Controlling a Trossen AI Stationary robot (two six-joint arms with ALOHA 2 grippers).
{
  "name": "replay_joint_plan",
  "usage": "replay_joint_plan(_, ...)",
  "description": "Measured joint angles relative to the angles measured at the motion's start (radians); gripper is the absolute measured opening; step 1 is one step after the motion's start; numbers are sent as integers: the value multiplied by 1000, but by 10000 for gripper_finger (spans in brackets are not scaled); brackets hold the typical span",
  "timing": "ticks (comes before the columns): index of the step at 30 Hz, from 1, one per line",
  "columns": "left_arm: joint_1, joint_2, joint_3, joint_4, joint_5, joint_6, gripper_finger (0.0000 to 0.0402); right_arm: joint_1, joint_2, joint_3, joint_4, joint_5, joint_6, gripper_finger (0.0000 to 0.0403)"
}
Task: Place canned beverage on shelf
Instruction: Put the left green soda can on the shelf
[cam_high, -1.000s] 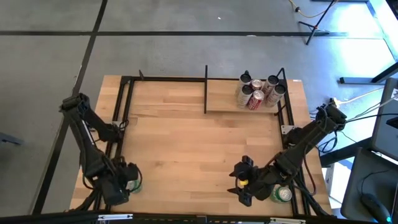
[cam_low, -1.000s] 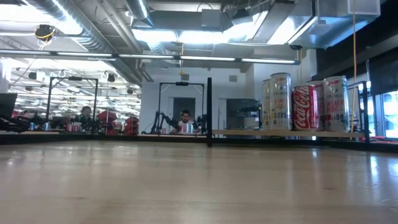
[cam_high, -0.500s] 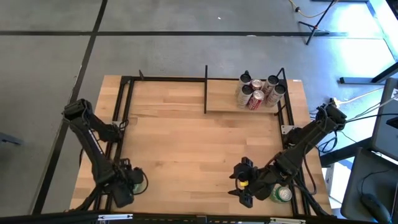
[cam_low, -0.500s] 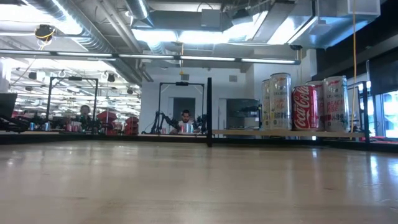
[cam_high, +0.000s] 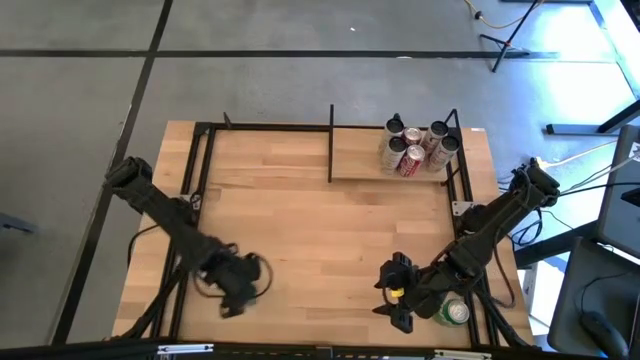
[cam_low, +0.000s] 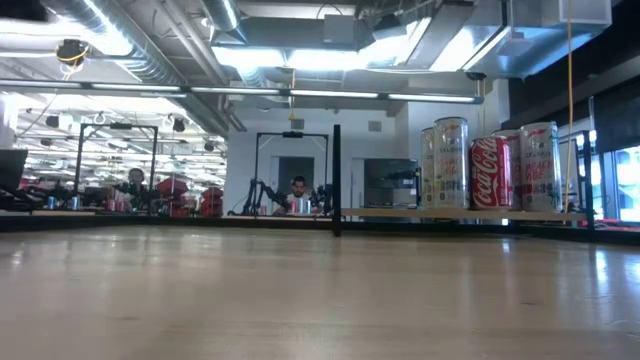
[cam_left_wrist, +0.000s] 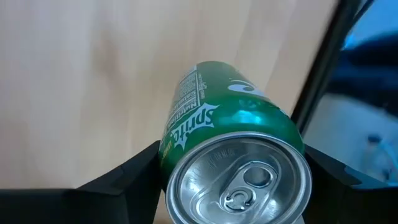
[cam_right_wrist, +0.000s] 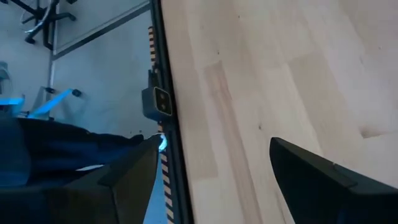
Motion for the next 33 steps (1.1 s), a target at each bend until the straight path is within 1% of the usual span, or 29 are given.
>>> replay_joint_plan(4, 136, 6, 130, -2, -109, 188, 266, 0, -30, 0, -52, 6, 3, 293)
replay_joint_plan(6, 214, 26, 195, -3, -131, 290, 266, 0, -38, 0, -78, 18, 8, 293)
replay_joint_plan(8, 292, 65, 261, -12, -132, 386, 266, 0, -41, 0, -100, 29, 9, 293)
replay_joint_plan(12, 419, 188, 415, -28, -117, 559, 266, -1, -41, 0, -136, 31, 10, 293)
replay_joint_plan(16, 501, 345, 586, -74, -79, 674, 266, -1, -41, 0, -175, 33, 33, 293)
replay_joint_plan(19, 544, 457, 673, -150, -67, 693, 266, -1, -41, 0, -197, 32, 66, 293)
replay_joint_plan(23, 572, 565, 724, -190, -67, 711, 266, -1, -40, 0, -201, 32, 90, 293)
replay_joint_plan(28, 572, 618, 727, -203, -34, 712, 266, -1, -40, 0, -201, 32, 106, 293)
replay_joint_plan(32, 567, 632, 728, -194, -40, 706, 266, -1, -40, 0, -201, 32, 105, 293)
replay_joint_plan(33, 567, 632, 728, -192, -43, 699, 272, -1, -40, 0, -203, 33, 105, 293)
